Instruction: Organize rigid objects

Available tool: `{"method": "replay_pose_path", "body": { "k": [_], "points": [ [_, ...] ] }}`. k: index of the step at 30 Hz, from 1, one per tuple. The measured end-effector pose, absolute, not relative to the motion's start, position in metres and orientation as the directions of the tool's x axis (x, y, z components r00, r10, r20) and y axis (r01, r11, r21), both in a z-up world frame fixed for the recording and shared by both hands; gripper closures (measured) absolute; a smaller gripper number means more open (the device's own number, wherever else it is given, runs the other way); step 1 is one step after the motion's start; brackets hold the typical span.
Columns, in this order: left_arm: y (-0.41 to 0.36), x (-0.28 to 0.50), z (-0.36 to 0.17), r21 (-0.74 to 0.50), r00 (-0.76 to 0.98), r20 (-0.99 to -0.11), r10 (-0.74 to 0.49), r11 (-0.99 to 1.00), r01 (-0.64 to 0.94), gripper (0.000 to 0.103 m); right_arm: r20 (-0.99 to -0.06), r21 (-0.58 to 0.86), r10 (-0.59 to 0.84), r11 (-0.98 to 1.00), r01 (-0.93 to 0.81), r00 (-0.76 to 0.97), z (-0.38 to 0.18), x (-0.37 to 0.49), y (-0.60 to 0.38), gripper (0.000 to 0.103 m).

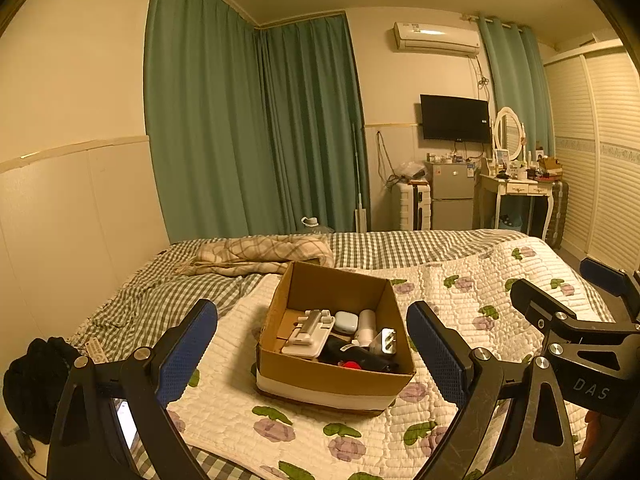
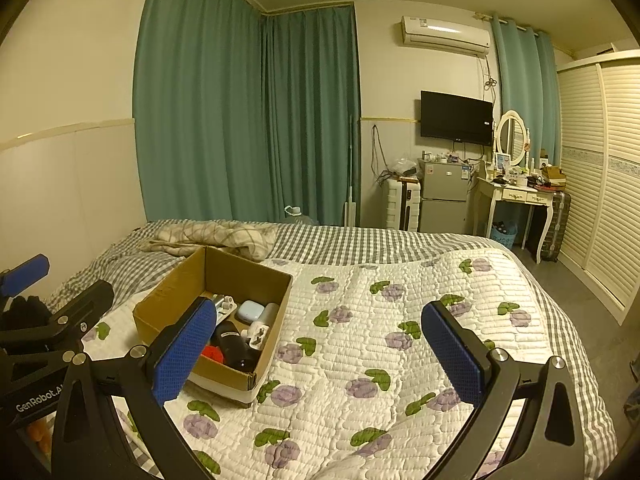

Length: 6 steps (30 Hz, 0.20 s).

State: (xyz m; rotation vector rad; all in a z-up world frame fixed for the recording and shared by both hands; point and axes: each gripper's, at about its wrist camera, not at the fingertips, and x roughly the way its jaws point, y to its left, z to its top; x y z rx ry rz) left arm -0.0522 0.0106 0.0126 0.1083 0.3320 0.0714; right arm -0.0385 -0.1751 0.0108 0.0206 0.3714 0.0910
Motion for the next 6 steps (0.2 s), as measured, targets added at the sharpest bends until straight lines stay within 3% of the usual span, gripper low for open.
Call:
{"method": "replay_pose_path", "body": {
  "k": [6],
  "points": [
    [0.0173,-0.0513,0.0128,0.101,0.942,-0.322,0.094,0.993,-0.064,0.004,-0.364,0.034,0.092,0.996,-0.085,0.927,0.0090,-0.0382,-0.1742,0.000]
  ]
}}
